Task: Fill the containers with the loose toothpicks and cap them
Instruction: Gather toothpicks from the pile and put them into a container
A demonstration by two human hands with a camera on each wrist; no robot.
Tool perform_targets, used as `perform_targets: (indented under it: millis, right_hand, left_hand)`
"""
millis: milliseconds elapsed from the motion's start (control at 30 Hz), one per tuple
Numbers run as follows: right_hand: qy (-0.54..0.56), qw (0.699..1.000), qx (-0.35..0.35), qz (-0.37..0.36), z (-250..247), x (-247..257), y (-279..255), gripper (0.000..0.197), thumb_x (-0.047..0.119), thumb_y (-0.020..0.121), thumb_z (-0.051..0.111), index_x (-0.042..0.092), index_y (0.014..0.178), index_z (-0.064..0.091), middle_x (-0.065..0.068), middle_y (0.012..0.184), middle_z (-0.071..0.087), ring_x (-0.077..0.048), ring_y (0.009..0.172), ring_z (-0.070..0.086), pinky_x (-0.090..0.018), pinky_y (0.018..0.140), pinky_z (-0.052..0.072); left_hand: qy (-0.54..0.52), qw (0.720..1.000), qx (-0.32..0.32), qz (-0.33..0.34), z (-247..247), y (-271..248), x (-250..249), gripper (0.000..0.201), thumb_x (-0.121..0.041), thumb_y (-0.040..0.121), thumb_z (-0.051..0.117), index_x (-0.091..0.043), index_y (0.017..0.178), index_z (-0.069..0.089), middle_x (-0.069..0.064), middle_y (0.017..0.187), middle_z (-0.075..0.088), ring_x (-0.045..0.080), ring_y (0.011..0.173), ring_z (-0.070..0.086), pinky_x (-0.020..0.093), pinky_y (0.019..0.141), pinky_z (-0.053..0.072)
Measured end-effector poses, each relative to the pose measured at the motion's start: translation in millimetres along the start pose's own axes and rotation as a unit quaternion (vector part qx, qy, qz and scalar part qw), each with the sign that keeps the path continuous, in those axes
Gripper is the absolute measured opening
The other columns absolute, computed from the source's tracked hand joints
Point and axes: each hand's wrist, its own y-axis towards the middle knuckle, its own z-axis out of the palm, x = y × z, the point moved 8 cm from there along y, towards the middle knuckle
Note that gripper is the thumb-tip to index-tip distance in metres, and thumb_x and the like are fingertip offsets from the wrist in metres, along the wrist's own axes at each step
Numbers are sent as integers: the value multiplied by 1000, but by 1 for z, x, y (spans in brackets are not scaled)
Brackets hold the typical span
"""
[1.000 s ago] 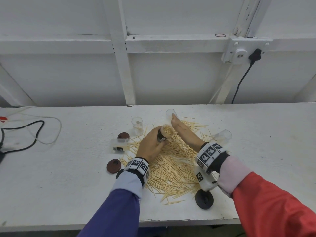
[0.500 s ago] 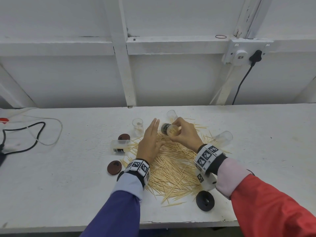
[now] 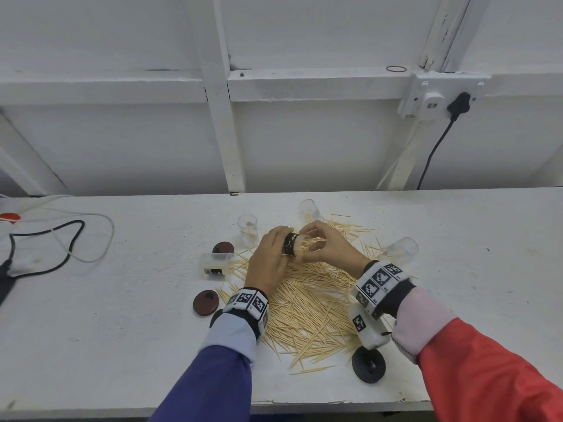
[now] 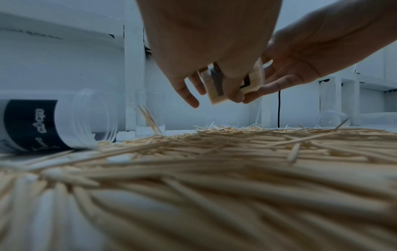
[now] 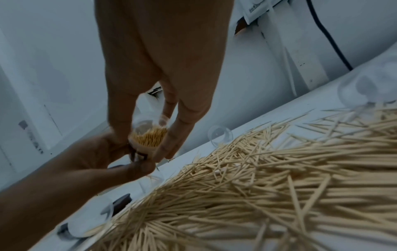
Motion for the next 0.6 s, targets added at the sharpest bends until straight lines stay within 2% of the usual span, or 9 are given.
perform_targets:
  millis: [100,167,233,300,367,467,533,600]
  right_hand:
    - [21,1000,-9,-2,-2,-2,-1,53,7,74,81,16,122,60,-3,118,61,-17,92,66,-24,75,55]
    - [0,999,-44,-7,-7,-3,0,50,9,74,80,17,120,63,-2,116,64,-19,96,66,-28,81,56]
    - [9,999,-39,-9,-5,-4,0,50,9,72,82,18,118,64,0,114,66,-20,97,67,-31,85,56]
    - [27,999,-23,-16,-2,-3,-1,50,9,71,84,17,117,64,1,114,66,-17,93,68,-27,82,56]
    - [27,999,-8,-24,-2,-1,-2,51,10,73,83,16,120,62,2,116,63,-12,91,66,-22,75,54]
    - [68,997,38,4,-1,-5,0,48,18,82,77,17,127,58,-3,119,60,-16,103,64,-25,76,58]
    - [30,999,26,16,-8,-12,3,43,24,88,70,17,129,56,-5,117,62,-18,104,64,-27,76,58]
    - [-105,994,6,10,-15,-19,5,40,22,90,68,16,127,57,-2,116,63,-17,99,63,-26,77,55]
  left_hand:
    - [-2,1000,-5,7,1,0,-1,59,-15,87,68,-13,141,44,3,141,47,16,129,43,35,100,47]
    - [4,1000,-7,17,1,-1,-2,62,-21,87,70,-14,142,44,3,143,46,15,132,40,28,102,41]
    - [15,999,-11,34,-1,0,-4,63,-23,85,72,-13,142,45,4,144,46,17,132,39,30,104,39]
    - [24,999,-15,41,-2,1,-6,61,-23,85,71,-12,139,48,5,139,50,19,129,43,35,106,40]
    - [31,998,-24,38,-4,1,-7,55,-25,84,71,-13,135,52,3,132,56,19,122,47,38,101,42]
    - [41,998,-32,24,-5,0,-5,52,-23,81,73,-15,129,55,1,124,60,20,115,51,39,95,42]
    - [57,998,-37,8,-5,0,0,52,-19,80,73,-15,129,55,1,124,60,21,115,52,39,96,42]
    - [72,996,-44,-13,-6,1,5,53,-19,80,73,-16,129,55,1,124,60,21,115,52,38,97,40]
